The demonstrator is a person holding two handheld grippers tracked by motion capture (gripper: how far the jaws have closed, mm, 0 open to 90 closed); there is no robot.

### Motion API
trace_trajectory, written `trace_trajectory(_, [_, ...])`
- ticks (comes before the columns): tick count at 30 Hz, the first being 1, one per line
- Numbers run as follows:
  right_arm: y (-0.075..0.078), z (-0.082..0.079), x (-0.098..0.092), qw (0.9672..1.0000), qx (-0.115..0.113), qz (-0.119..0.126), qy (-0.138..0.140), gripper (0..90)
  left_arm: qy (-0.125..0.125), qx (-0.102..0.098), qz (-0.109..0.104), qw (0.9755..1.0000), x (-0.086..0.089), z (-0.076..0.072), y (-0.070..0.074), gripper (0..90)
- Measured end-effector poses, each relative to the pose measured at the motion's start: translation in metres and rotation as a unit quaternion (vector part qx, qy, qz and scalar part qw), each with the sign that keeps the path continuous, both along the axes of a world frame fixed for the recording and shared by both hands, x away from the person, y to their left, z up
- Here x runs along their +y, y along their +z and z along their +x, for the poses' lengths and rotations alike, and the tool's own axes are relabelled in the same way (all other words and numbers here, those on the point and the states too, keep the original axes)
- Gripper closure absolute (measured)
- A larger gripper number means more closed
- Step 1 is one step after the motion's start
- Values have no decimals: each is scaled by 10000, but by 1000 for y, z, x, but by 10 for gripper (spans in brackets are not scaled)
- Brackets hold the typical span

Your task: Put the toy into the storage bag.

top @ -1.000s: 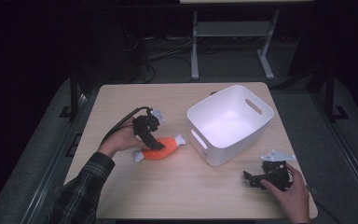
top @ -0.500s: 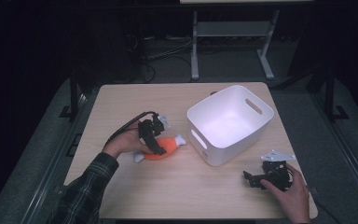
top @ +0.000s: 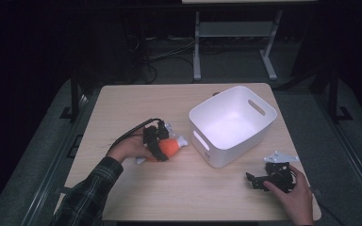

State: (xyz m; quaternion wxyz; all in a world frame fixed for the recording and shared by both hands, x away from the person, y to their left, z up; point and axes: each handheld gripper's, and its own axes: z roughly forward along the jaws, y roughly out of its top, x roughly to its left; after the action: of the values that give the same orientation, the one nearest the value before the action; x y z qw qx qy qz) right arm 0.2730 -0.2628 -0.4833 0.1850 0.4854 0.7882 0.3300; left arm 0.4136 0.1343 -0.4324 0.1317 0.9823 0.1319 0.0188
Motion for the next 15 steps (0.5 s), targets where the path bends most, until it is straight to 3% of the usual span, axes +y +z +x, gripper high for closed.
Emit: trace_trajectory(15, [0, 0, 0, 10000, 0, 0, 0, 2, -107, -121, 322, 9994, -7, -3, -9, 127])
